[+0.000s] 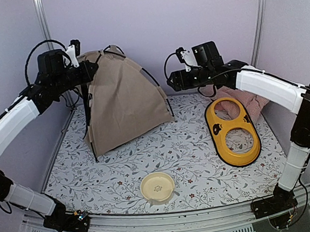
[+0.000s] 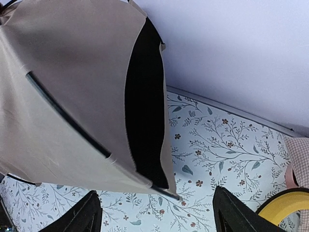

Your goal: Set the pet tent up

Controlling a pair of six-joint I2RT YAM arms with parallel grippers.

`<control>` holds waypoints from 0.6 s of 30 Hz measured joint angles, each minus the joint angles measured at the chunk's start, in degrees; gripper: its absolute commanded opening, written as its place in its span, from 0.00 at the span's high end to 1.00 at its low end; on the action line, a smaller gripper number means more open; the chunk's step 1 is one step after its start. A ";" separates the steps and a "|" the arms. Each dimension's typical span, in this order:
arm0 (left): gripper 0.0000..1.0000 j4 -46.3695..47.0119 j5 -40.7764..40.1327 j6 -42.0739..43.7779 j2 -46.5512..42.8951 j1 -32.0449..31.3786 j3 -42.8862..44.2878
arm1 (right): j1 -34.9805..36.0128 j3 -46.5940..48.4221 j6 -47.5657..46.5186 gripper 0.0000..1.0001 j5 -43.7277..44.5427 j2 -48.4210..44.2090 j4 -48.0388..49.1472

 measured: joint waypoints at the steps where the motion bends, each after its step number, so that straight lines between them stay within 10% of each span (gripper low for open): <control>1: 1.00 1.60 -0.94 -1.11 -0.13 -0.50 0.00 | 0.46 0.59 0.70 0.12 0.76 -0.20 -0.04; 18: 1.00 24.33 -18.36 -19.50 4.87 -12.44 0.00 | 21.92 0.87 7.91 0.01 9.70 -3.91 3.28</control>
